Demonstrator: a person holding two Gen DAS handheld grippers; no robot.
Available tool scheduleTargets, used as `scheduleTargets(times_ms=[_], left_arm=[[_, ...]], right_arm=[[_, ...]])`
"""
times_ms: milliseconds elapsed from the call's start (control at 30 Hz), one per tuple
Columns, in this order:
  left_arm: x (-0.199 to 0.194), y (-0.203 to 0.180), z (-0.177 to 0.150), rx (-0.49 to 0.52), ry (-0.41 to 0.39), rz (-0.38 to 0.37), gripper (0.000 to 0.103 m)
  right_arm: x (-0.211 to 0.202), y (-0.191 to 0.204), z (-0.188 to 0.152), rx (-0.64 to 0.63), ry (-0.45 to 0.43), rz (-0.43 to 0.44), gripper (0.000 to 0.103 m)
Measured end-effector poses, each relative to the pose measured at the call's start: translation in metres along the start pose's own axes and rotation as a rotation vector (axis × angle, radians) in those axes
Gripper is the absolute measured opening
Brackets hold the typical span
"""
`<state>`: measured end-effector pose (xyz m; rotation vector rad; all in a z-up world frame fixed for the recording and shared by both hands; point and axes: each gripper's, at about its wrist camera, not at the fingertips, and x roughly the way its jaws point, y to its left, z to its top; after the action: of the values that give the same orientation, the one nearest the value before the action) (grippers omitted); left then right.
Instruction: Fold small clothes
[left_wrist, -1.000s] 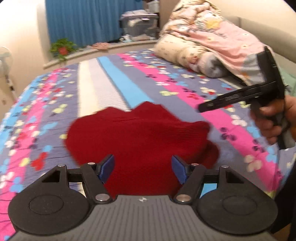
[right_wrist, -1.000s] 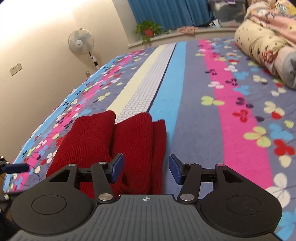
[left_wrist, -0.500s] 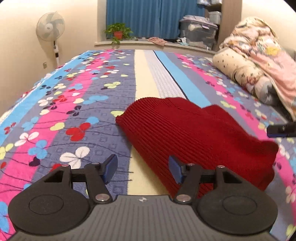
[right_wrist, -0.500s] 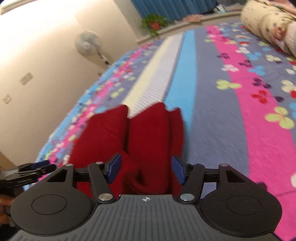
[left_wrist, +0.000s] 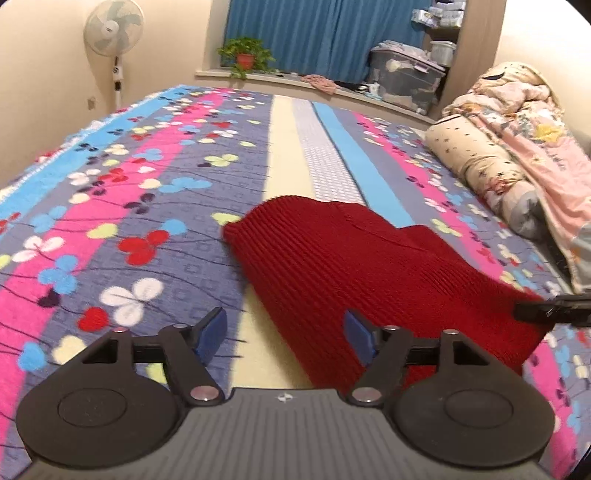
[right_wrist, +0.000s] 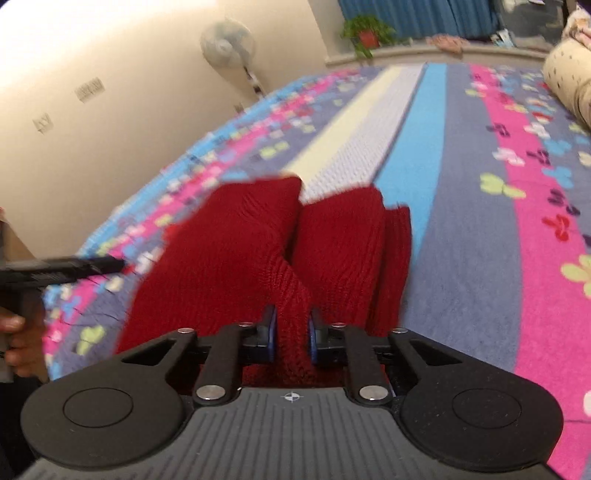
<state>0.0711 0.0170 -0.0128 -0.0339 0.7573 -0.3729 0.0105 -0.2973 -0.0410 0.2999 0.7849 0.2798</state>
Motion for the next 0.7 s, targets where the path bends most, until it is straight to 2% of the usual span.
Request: scheduleTargets(times_ms=[67,133,200,267,333,367,400,467,500,567,600,633,700], left_arm=[[0.001,-0.004,-0.001,-0.015,0.012,-0.041,0.087],[0.001,-0.009,-0.002,-0.032,0.008,-0.087,0.087],[0.002,-0.014,-0.002,-0.044,0.010,-0.149,0.088],[0.007,-0.019,-0.004,-0.028,0.033,-0.186,0.090],[0.024,-0.030,-0.011,0.034,0.143,-0.191,0.091],[0.034,-0.036,-0.018,0.076,0.208,-0.184,0.093],[0.043,-0.041,-0.026,0.119,0.258,-0.162,0.096],[0.047,-0.048,-0.033,0.163,0.273,-0.114,0.099],[0.047,-0.048,-0.031,0.166,0.266,-0.119,0.099],[0.046,-0.045,-0.025,0.151,0.268,-0.143,0.099],[0.047,-0.042,-0.023,0.134,0.266,-0.153,0.099],[0.047,-0.037,-0.018,0.107,0.255,-0.169,0.099],[0.047,-0.023,-0.006,0.028,0.218,-0.198,0.101]], right_arm=[[-0.028,-0.002,0.004,0.023,-0.044,0.076,0.014],[-0.050,-0.009,0.004,0.039,-0.052,0.131,0.013],[-0.057,-0.020,-0.001,0.037,-0.002,0.107,0.012],[-0.047,-0.031,-0.012,0.045,0.103,0.039,0.012],[-0.028,-0.035,-0.026,0.034,0.212,0.010,0.012],[-0.021,-0.034,-0.030,0.025,0.233,-0.004,0.013],[-0.020,-0.033,-0.031,0.022,0.229,-0.009,0.013],[-0.025,-0.032,-0.023,0.026,0.178,0.017,0.016],[-0.030,-0.033,-0.017,0.047,0.137,0.026,0.021],[-0.037,-0.037,-0.007,0.107,0.038,-0.003,0.049],[-0.039,-0.041,-0.002,0.158,-0.017,-0.011,0.071],[-0.038,-0.046,0.001,0.204,-0.050,-0.010,0.082],[-0.027,-0.055,0.005,0.295,-0.064,0.000,0.082]])
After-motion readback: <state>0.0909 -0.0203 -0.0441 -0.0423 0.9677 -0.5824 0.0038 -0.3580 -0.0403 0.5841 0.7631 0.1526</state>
